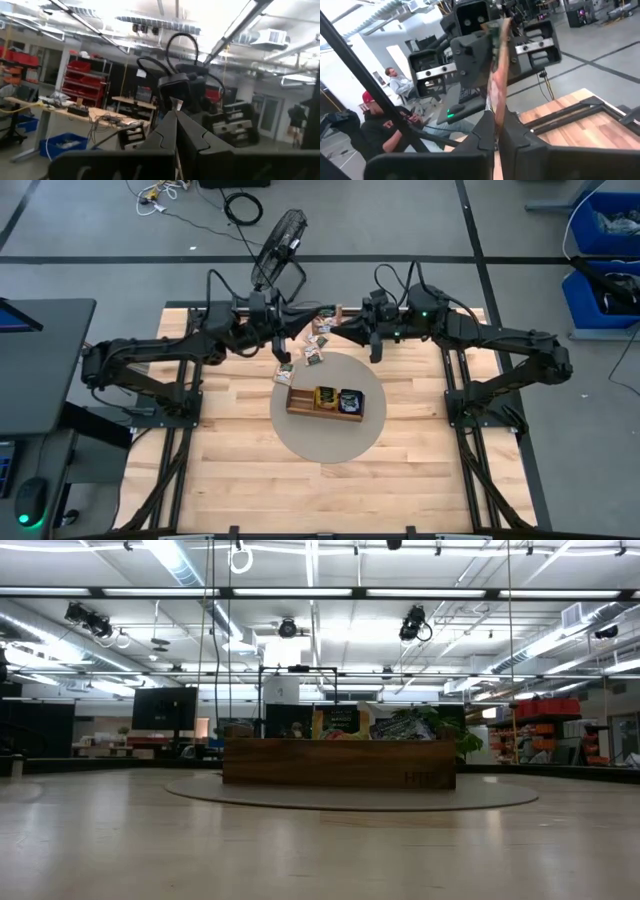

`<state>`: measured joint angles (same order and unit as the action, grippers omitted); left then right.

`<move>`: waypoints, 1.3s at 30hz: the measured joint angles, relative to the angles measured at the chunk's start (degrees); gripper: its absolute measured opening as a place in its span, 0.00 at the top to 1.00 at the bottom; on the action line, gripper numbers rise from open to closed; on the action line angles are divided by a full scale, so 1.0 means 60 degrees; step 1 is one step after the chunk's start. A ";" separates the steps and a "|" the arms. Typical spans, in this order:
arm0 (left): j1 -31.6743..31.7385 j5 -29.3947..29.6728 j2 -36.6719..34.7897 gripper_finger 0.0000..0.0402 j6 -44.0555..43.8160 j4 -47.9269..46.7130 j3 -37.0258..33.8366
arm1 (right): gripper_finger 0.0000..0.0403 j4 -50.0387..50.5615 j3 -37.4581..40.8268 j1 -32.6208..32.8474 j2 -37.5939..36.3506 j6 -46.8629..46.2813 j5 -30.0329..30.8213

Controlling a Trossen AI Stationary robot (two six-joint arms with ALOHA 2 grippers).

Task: Pick & Place Tea
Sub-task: Put the brown tea bag into the left section of the wooden organizer

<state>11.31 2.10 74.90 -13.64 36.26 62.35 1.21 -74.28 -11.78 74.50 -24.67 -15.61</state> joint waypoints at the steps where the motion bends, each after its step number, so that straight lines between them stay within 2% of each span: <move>1: 0.0023 -0.0068 -0.0043 1.00 0.0054 -0.0140 0.0000 | 0.99 0.0122 0.0000 -0.0005 -0.0019 -0.0003 -0.0013; 8: 0.0070 -0.0240 -0.0400 1.00 0.0354 -0.1131 -0.0007 | 0.99 0.0385 0.0000 -0.0135 -0.0095 -0.0060 -0.0364; 11: 0.0044 -0.0307 -0.0423 1.00 0.0375 -0.1122 -0.0007 | 0.95 0.0370 0.0000 -0.0151 -0.0108 -0.0046 -0.0421; 14: 0.0059 -0.0283 -0.0485 1.00 0.0392 -0.1072 0.0005 | 0.86 0.0554 0.0012 -0.0151 -0.0139 -0.0057 -0.0937; 20: 0.0088 -0.0308 -0.0732 1.00 0.0522 -0.1260 0.0034 | 0.61 0.0769 0.0015 -0.0154 -0.0288 -0.0057 -0.1697; 24: 0.0086 -0.0545 -0.1078 1.00 0.0980 -0.2263 0.0018 | 0.46 0.1181 0.0018 -0.0340 -0.0645 0.0016 -0.1617; 27: -0.0037 -0.0799 -0.1172 1.00 0.1101 -0.3322 0.0000 | 0.40 0.1538 0.0015 -0.0628 -0.1032 0.0074 -0.1583; 31: -0.0531 -0.0819 -0.1221 1.00 0.1341 -0.3838 0.0018 | 0.37 0.2229 0.0015 -0.0944 -0.1587 0.0352 -0.0916; 35: -0.0970 -0.0396 -0.1190 1.00 0.1345 -0.4569 -0.0106 | 0.36 0.2675 0.0011 -0.1086 -0.1976 0.0480 -0.0371; 39: -0.1342 0.0141 -0.1207 1.00 0.0822 -0.3170 -0.1428 | 0.36 0.2917 0.0011 -0.1087 -0.2095 0.0482 -0.0220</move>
<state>3.26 2.94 67.66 -8.70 17.24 53.78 18.71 -74.22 -18.31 61.93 -21.78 -16.93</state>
